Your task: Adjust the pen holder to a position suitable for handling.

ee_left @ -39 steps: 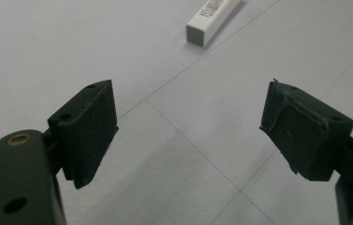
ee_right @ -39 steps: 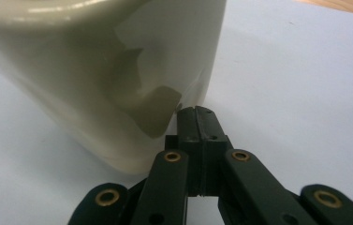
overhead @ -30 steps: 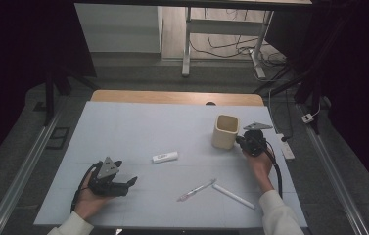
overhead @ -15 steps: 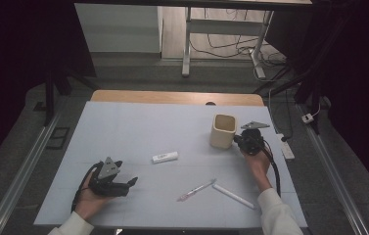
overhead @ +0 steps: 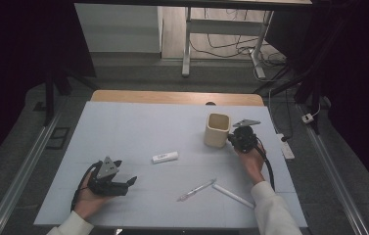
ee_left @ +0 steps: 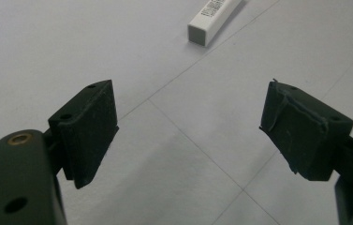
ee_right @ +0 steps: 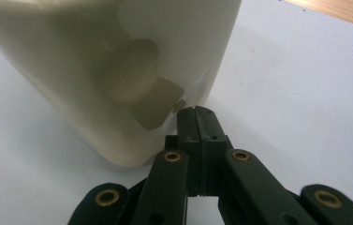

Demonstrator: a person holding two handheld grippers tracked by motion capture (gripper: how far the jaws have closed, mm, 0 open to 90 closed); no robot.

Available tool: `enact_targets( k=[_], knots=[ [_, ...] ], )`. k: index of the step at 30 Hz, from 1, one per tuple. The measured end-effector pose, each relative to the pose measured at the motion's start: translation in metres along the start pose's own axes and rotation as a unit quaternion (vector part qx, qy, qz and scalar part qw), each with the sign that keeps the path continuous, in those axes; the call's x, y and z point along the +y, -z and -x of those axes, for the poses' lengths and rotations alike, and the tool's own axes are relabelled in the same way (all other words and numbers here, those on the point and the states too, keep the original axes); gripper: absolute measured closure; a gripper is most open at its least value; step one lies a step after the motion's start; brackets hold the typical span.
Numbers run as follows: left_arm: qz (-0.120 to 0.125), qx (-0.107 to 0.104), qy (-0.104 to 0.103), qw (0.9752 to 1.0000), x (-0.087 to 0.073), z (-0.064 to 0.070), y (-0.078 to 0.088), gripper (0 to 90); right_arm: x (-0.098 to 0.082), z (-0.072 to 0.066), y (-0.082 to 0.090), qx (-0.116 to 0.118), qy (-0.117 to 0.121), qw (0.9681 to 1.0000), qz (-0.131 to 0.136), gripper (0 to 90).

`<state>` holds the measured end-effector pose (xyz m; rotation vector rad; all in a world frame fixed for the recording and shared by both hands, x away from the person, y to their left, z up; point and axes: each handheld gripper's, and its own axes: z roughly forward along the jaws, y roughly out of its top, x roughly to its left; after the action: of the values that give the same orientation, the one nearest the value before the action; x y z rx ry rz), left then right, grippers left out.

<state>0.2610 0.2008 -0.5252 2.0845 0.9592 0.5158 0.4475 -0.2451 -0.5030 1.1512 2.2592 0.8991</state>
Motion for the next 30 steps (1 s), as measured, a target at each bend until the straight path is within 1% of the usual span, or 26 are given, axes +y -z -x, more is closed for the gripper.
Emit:
enact_targets(
  k=[3,6,9,15,17,19,21,25,27,30],
  knots=[
    [0.002,-0.002,0.000,1.0000,0.000,0.000,0.000,18.5,0.003,-0.004,-0.002,-0.001,0.008,1.0000,-0.006,89.3],
    [0.004,-0.002,0.001,1.0000,0.000,-0.001,0.001,18.6,0.006,-0.007,-0.004,0.002,0.008,0.9999,-0.010,89.3],
    [0.005,-0.004,0.001,1.0000,0.000,-0.001,0.001,18.6,0.010,-0.010,-0.006,0.001,0.014,0.9998,-0.014,89.3],
    [0.006,-0.006,0.001,1.0000,0.001,-0.002,0.001,18.7,0.019,-0.016,-0.013,0.001,0.034,0.9992,-0.023,89.3],
    [0.008,-0.006,0.003,0.9999,0.001,-0.002,0.002,18.6,0.022,-0.017,-0.016,0.005,0.038,0.9990,-0.024,89.3],
    [0.009,-0.006,0.005,0.9999,0.001,-0.002,0.002,18.7,0.024,-0.018,-0.019,0.014,0.038,0.9990,-0.020,89.3],
    [0.009,-0.008,0.006,0.9999,0.000,-0.003,0.002,18.7,0.026,-0.018,-0.021,0.020,0.035,0.9990,-0.021,89.3],
    [0.008,-0.009,0.006,0.9999,0.000,-0.003,0.002,18.7,0.030,-0.020,-0.024,0.018,0.041,0.9987,-0.023,89.3],
    [0.009,-0.009,0.007,0.9999,0.000,-0.003,0.002,18.7,0.031,-0.021,-0.024,0.021,0.041,0.9986,-0.026,89.3],
    [0.008,-0.009,0.007,0.9999,0.000,-0.003,0.002,18.7,0.033,-0.022,-0.027,0.022,0.038,0.9988,-0.022,89.3]
  ],
)
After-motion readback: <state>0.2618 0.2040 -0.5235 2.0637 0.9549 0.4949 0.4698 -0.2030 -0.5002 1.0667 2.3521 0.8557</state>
